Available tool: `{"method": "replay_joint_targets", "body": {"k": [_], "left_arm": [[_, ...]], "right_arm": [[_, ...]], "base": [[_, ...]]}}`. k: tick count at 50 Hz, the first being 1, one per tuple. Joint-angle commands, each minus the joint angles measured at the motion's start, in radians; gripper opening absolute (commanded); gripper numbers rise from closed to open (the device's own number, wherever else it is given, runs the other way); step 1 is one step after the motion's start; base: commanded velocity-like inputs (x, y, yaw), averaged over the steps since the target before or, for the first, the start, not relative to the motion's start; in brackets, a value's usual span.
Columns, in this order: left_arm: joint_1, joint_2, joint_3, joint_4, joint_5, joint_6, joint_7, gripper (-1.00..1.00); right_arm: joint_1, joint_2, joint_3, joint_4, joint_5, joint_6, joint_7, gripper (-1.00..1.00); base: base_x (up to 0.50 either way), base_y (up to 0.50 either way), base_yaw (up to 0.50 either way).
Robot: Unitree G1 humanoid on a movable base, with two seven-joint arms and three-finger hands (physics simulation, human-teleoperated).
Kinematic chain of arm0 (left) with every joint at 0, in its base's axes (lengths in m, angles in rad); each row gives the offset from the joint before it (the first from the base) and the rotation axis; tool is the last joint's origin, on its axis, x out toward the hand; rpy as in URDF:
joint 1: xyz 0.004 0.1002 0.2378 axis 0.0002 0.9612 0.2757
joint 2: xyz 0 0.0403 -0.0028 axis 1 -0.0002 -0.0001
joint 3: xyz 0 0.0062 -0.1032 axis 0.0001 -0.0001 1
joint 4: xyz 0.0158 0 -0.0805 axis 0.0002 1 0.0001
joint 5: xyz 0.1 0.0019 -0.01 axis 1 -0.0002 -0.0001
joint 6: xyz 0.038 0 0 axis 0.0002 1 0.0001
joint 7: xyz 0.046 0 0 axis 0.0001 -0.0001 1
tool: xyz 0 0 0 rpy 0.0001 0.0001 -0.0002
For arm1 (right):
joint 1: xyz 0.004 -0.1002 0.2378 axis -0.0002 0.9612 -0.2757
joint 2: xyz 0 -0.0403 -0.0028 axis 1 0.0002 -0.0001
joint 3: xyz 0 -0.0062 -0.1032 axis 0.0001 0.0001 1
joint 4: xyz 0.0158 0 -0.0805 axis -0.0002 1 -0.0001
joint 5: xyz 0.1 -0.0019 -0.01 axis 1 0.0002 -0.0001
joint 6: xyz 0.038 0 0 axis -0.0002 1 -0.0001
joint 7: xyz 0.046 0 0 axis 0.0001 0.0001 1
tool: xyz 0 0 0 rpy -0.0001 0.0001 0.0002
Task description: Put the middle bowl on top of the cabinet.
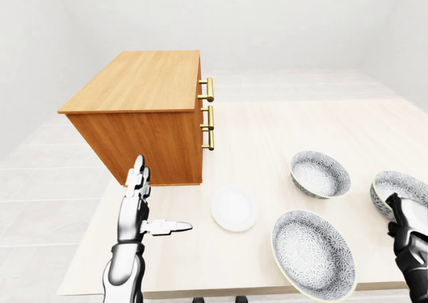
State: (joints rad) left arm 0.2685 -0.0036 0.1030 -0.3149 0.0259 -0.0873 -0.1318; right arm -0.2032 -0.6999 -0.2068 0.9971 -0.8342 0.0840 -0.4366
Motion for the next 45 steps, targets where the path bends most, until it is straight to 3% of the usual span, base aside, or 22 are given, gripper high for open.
{"method": "replay_joint_targets", "body": {"k": [1, 10, 45], "left_arm": [[0.006, -0.001, 0.001, -0.007, -0.001, 0.000, -0.002, 1.00], [0.010, -0.001, 0.005, 0.000, -0.005, 0.000, -0.004, 1.00], [0.007, 0.000, 0.030, 0.019, -0.022, 0.000, -0.021, 1.00]], "right_arm": [[0.024, 0.003, -0.017, -0.042, -0.013, 0.003, 0.006, -0.71], [0.035, 0.010, -0.029, -0.063, -0.024, 0.003, 0.012, -1.00], [0.086, 0.027, -0.099, -0.237, -0.072, 0.003, 0.092, -1.00]], "base": [[0.00, 0.00, 0.00], [0.00, 0.00, 0.00], [0.00, 0.00, 0.00]]}}
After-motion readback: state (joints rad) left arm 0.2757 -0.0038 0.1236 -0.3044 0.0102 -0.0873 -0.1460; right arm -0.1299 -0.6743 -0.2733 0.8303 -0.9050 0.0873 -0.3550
